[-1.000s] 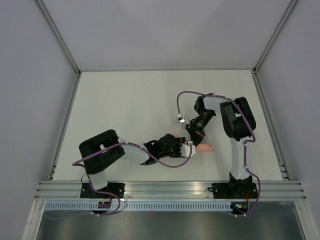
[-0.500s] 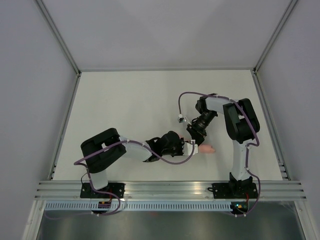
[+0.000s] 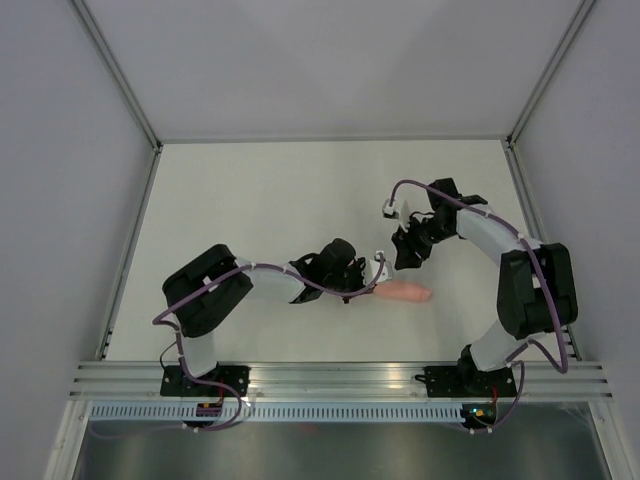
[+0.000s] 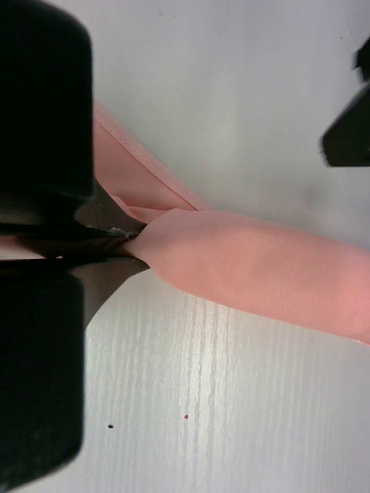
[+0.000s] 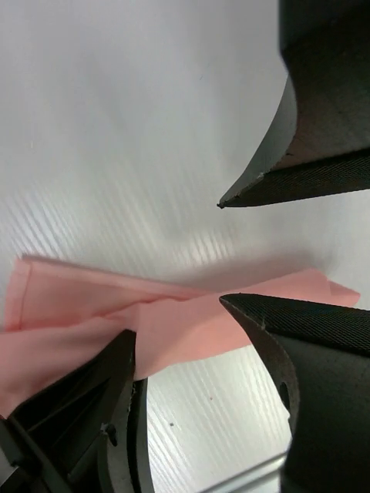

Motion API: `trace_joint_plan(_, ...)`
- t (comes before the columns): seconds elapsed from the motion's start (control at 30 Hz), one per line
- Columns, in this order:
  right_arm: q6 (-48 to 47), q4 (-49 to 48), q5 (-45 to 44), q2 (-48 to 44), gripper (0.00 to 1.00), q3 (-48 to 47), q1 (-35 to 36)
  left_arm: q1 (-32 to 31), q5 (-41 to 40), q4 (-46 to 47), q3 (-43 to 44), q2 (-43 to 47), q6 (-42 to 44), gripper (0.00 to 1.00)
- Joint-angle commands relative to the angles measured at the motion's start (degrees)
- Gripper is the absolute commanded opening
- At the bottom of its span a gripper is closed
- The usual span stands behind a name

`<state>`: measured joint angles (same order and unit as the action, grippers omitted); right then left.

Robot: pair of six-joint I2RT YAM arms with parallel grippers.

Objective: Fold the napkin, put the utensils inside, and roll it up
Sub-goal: Roll the napkin at the center of the board.

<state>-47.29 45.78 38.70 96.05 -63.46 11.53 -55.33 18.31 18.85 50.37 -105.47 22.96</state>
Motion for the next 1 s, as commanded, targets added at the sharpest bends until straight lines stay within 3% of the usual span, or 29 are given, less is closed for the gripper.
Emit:
trace_joint_plan(0.0,4.57,-11.49,0.68,-7.35,0.55,4.91,-2.73,2.32,6.38,-13.39,1.39,-4.21,-5.73,0.02)
trace_joint_plan(0.2,1.50,-18.88,0.41,-22.63,0.58,17.13,-3.01,4.96,12.53,-22.70,7.46,-7.99,-7.75,0.02)
trace_joint_plan(0.4,-4.39,-21.17,0.24,-30.12,0.62,26.45,-0.91,6.72,15.88,-29.04,12.82,-10.98,-8.63,0.02)
trace_joint_plan(0.77,-3.25,-27.66,-10.29,-29.09,0.64,32.96,11.22,7.96,17.38,-36.51,20.29,-14.85,-10.04,0.03)
trace_joint_plan(0.97,-2.19,-31.89,-14.79,-25.75,0.64,33.49,13.52,8.13,17.55,-37.39,21.61,-15.64,-10.39,0.04)
